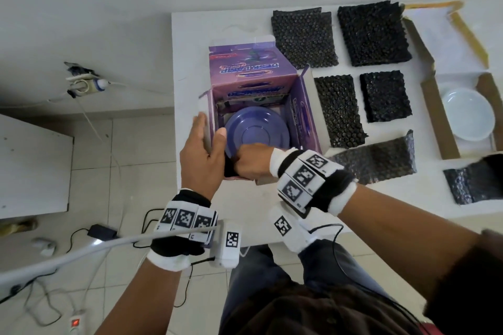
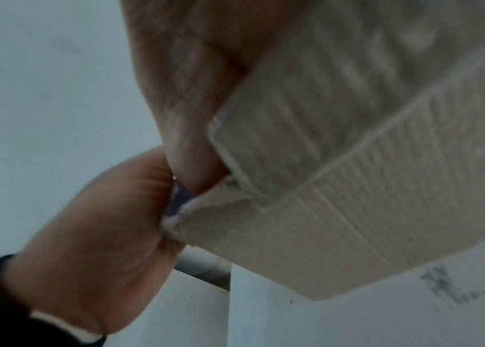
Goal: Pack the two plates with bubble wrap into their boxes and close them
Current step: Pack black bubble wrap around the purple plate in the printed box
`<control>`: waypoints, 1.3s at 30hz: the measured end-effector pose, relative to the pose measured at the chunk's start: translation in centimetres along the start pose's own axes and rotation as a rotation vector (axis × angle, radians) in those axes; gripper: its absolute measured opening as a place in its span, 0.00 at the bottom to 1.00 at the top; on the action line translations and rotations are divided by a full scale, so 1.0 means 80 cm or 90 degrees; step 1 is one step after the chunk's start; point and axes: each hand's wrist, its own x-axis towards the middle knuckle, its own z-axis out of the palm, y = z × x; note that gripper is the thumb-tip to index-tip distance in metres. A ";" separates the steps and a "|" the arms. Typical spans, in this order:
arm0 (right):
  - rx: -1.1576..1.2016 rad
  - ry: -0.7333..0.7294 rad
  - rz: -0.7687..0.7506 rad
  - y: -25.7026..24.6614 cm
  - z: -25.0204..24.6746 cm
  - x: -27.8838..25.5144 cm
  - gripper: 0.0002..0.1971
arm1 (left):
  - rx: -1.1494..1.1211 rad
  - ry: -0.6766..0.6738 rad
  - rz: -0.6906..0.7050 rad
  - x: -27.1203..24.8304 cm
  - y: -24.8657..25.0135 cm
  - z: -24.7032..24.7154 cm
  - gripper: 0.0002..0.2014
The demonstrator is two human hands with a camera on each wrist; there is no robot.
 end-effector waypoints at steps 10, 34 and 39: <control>0.319 0.419 -0.231 0.078 0.028 -0.137 0.08 | 0.108 0.142 0.208 -0.070 0.051 0.016 0.19; 0.866 0.515 0.254 0.422 0.128 -0.177 0.11 | 0.306 -0.054 -0.161 -0.191 0.057 0.276 0.26; 0.944 0.530 0.317 0.435 0.113 -0.153 0.26 | 0.408 -0.044 -0.190 -0.165 0.048 0.297 0.33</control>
